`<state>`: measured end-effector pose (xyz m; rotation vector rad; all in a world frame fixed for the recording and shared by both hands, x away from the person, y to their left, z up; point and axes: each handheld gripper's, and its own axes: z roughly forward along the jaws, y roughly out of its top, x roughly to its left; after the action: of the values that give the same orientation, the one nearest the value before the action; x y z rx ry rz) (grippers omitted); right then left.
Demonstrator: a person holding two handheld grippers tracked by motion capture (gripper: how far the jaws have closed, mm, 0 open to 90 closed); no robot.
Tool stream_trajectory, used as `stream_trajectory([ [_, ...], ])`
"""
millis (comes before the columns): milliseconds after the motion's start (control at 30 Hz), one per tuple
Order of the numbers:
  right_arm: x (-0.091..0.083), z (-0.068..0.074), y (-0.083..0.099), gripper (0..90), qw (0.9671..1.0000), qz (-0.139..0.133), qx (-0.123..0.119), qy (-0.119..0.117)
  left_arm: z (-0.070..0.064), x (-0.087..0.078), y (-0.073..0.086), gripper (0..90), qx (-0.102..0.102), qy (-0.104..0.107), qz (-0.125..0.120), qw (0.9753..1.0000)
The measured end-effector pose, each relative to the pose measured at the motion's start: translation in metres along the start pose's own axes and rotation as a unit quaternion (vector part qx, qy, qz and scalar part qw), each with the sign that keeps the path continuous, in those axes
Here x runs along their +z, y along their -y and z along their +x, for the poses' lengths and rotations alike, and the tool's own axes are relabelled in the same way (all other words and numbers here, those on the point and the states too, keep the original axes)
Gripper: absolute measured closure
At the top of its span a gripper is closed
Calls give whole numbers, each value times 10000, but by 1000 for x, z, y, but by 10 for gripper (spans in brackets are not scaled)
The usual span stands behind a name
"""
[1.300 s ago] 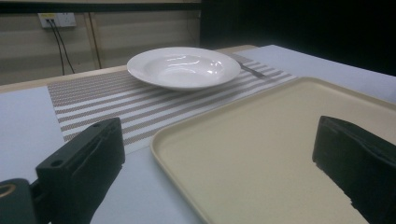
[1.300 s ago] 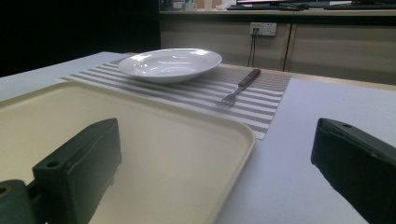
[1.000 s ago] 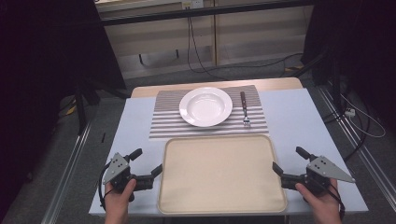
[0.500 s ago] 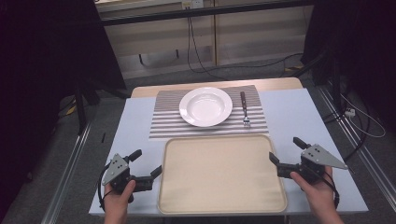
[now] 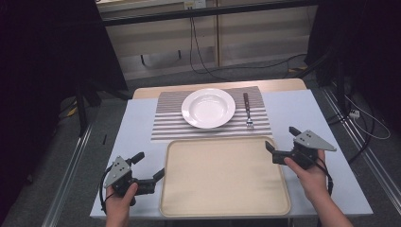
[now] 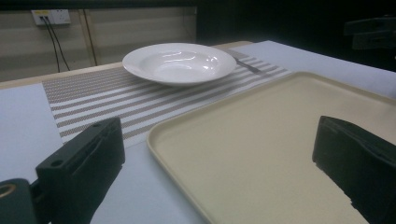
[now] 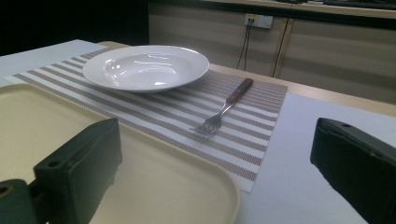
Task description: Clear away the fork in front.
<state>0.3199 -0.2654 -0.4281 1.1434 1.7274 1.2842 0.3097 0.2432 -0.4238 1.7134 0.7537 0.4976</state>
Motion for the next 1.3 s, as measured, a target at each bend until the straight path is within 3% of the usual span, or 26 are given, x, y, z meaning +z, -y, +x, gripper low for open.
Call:
stream_trajectory([
  [633,50,-9,-15,21,9997,182,112,123,0,1,0,26,-10,45,13,10000],
  [1200,83,-29,-24,32,9983,426,264,289,0,3,1,27,-1,109,51,9999],
  [1300,90,-30,-25,33,9979,540,175,312,-1,4,1,27,-6,129,65,9999],
])
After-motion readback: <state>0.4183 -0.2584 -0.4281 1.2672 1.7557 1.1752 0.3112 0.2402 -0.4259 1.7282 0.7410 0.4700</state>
